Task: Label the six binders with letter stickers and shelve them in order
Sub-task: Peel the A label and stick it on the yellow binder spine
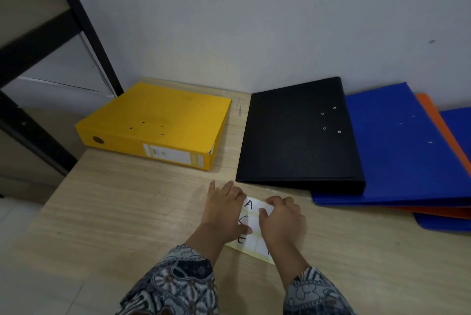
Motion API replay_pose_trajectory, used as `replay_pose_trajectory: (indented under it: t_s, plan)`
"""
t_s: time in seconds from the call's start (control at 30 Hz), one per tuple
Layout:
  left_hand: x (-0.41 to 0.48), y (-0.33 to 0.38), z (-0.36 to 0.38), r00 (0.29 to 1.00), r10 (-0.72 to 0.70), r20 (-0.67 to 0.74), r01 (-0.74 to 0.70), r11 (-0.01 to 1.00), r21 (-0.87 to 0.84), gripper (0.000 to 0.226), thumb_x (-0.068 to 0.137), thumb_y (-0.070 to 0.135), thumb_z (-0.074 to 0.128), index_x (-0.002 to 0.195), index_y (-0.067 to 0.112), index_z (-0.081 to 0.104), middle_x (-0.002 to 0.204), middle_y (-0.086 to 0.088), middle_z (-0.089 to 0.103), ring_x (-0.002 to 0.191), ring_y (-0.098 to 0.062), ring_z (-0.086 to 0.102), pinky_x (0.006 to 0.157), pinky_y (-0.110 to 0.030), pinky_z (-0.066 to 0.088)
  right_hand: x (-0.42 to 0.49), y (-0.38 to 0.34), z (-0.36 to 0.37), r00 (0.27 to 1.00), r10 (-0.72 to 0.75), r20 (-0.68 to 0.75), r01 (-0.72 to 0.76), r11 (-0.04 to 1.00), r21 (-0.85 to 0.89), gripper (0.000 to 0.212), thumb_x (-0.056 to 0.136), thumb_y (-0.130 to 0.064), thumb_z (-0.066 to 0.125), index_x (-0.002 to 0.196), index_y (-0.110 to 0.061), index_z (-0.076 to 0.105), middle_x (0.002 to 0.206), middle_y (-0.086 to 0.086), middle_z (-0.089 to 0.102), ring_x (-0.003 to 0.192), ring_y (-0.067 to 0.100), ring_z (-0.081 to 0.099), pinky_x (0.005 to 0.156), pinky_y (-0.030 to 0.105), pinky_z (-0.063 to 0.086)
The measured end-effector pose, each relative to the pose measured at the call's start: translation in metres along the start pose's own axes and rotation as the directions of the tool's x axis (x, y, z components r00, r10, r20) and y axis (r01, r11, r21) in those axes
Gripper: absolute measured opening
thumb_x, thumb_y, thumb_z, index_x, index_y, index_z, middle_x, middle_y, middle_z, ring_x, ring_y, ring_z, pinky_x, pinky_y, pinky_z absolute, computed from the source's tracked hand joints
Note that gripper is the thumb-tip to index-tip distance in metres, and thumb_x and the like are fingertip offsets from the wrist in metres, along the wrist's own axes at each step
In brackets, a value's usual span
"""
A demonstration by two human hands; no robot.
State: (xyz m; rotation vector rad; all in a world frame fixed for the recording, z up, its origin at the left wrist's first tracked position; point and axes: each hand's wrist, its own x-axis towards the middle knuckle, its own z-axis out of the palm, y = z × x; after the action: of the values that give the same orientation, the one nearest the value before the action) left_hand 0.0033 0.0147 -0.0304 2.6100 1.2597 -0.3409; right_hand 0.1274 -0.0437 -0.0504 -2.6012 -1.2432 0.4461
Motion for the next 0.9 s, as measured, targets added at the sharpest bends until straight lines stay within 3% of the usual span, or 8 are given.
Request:
replay_pose_trajectory:
  t_s: [0.2, 0.3, 0.43, 0.63, 0.77, 0.9]
  plan:
    - [-0.005, 0.001, 0.004, 0.999, -0.004, -0.039, 0.004, 1.000, -0.006, 0.084, 0.076, 0.075, 0.048, 0.139, 0.021, 0.037, 0.145, 0.003, 0.035, 0.145, -0.020, 0.012, 0.115, -0.054, -0.006, -0.002, 0.011, 0.008, 0.997, -0.065, -0.036, 0.068, 0.993, 0.097, 0.030, 0.088, -0.032, 0.057, 0.118, -0.028, 0.061, 0.119, -0.001, 0.054, 0.108, 0.021, 0.046, 0.090, 0.031, 0.038]
    - [-0.004, 0.001, 0.005, 0.995, -0.026, -0.100, 0.017, 0.995, -0.094, 0.071, 0.077, 0.072, 0.048, 0.133, 0.028, 0.042, 0.136, 0.007, 0.043, 0.138, -0.015, 0.025, 0.115, -0.050, -0.005, -0.002, 0.018, 0.011, 0.992, -0.103, -0.079, 0.117, 0.974, 0.194, 0.031, 0.082, -0.025, 0.067, 0.113, -0.023, 0.065, 0.109, 0.004, 0.059, 0.101, 0.024, 0.049, 0.085, 0.034, 0.040]
    - [0.000, 0.005, 0.002, 0.995, -0.037, -0.092, 0.031, 0.997, -0.067, 0.065, 0.078, 0.066, 0.052, 0.132, 0.031, 0.044, 0.127, 0.006, 0.048, 0.126, -0.016, 0.037, 0.115, -0.048, 0.003, -0.005, 0.023, 0.010, 0.988, -0.113, -0.104, 0.138, 0.953, 0.271, 0.036, 0.076, -0.021, 0.073, 0.111, -0.021, 0.064, 0.101, 0.002, 0.059, 0.096, 0.023, 0.050, 0.082, 0.034, 0.040]
    - [0.011, 0.006, -0.005, 0.998, -0.069, -0.010, 0.068, 0.995, -0.068, 0.069, 0.069, 0.066, 0.063, 0.125, 0.031, 0.045, 0.123, 0.005, 0.047, 0.118, -0.019, 0.039, 0.100, -0.040, 0.028, 0.000, 0.029, 0.004, 0.989, -0.146, -0.022, 0.144, 0.926, 0.349, 0.039, 0.076, -0.025, 0.074, 0.113, -0.021, 0.061, 0.100, -0.002, 0.055, 0.096, 0.016, 0.046, 0.083, 0.029, 0.039]
    - [0.018, 0.007, -0.006, 0.996, -0.080, 0.045, 0.084, 0.991, -0.106, 0.067, 0.065, 0.061, 0.069, 0.119, 0.029, 0.046, 0.123, 0.003, 0.041, 0.117, -0.020, 0.036, 0.096, -0.037, 0.031, 0.004, 0.033, -0.001, 0.981, -0.190, 0.039, 0.162, 0.914, 0.372, 0.032, 0.078, -0.025, 0.072, 0.109, -0.022, 0.064, 0.098, -0.008, 0.050, 0.102, 0.016, 0.048, 0.086, 0.025, 0.040]
    - [0.023, 0.009, -0.008, 0.989, -0.096, 0.108, 0.109, 0.986, -0.125, 0.066, 0.064, 0.055, 0.073, 0.118, 0.027, 0.047, 0.123, 0.001, 0.039, 0.117, -0.020, 0.036, 0.097, -0.037, 0.033, 0.006, 0.036, -0.004, 0.965, -0.235, 0.118, 0.189, 0.932, 0.310, 0.042, 0.074, -0.025, 0.075, 0.113, -0.025, 0.060, 0.102, -0.010, 0.045, 0.104, 0.013, 0.043, 0.087, 0.023, 0.037]
